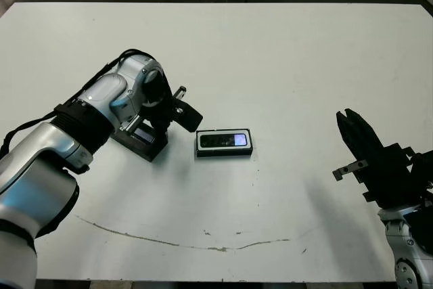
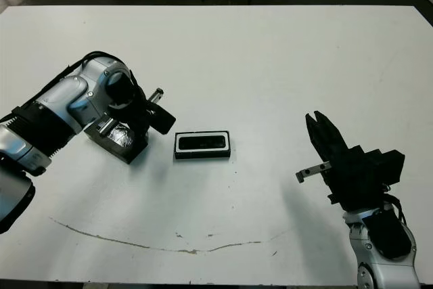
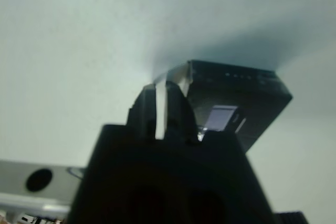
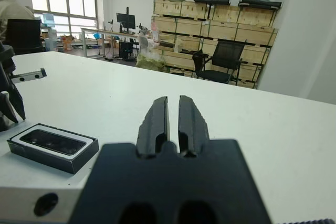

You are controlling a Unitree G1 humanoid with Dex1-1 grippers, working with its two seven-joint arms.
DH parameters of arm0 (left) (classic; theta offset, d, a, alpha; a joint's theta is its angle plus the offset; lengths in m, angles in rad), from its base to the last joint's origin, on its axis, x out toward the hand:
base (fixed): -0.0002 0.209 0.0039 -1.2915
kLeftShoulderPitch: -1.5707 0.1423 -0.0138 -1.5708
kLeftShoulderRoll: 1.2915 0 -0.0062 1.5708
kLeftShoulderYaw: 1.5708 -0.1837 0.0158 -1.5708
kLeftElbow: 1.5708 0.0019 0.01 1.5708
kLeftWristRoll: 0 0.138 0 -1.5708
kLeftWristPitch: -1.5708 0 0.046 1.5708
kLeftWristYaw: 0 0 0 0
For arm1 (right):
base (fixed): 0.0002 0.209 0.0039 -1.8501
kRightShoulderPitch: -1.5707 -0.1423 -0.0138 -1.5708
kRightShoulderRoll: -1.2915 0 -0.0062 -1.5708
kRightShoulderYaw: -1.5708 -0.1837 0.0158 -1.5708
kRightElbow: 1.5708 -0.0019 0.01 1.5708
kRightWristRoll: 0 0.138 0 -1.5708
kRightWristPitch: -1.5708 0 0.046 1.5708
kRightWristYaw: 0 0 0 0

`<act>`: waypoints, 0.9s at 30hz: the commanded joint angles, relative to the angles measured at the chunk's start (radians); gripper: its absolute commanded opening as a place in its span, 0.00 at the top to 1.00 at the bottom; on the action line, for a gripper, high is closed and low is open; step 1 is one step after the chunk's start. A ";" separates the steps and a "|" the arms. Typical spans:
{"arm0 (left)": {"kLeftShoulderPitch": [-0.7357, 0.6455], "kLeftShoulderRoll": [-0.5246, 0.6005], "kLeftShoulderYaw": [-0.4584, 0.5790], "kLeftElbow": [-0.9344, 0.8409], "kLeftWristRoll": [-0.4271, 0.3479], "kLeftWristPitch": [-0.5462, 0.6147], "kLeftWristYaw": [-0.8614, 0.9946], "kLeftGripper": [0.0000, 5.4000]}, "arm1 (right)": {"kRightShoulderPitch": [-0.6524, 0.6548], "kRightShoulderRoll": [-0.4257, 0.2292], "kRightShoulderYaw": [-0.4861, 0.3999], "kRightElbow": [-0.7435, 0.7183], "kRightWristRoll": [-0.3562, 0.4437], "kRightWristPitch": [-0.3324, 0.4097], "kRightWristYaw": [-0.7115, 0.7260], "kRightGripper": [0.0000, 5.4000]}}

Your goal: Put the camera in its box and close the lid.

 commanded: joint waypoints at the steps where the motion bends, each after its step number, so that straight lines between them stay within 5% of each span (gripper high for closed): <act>1: 0.042 0.039 -0.004 -0.024 -0.004 -0.013 -0.039 1.00 | 0.018 -0.006 -0.009 0.012 0.012 0.018 -0.001 1.00; 17: 0.073 0.169 0.048 -0.199 -0.016 -0.018 -0.123 1.00 | -0.014 0.000 -0.044 0.138 0.086 -0.063 0.070 1.00; 27: 0.116 0.271 -0.026 -0.306 -0.100 0.010 -0.123 1.00 | -0.017 0.003 -0.044 0.152 0.090 -0.088 0.079 1.00</act>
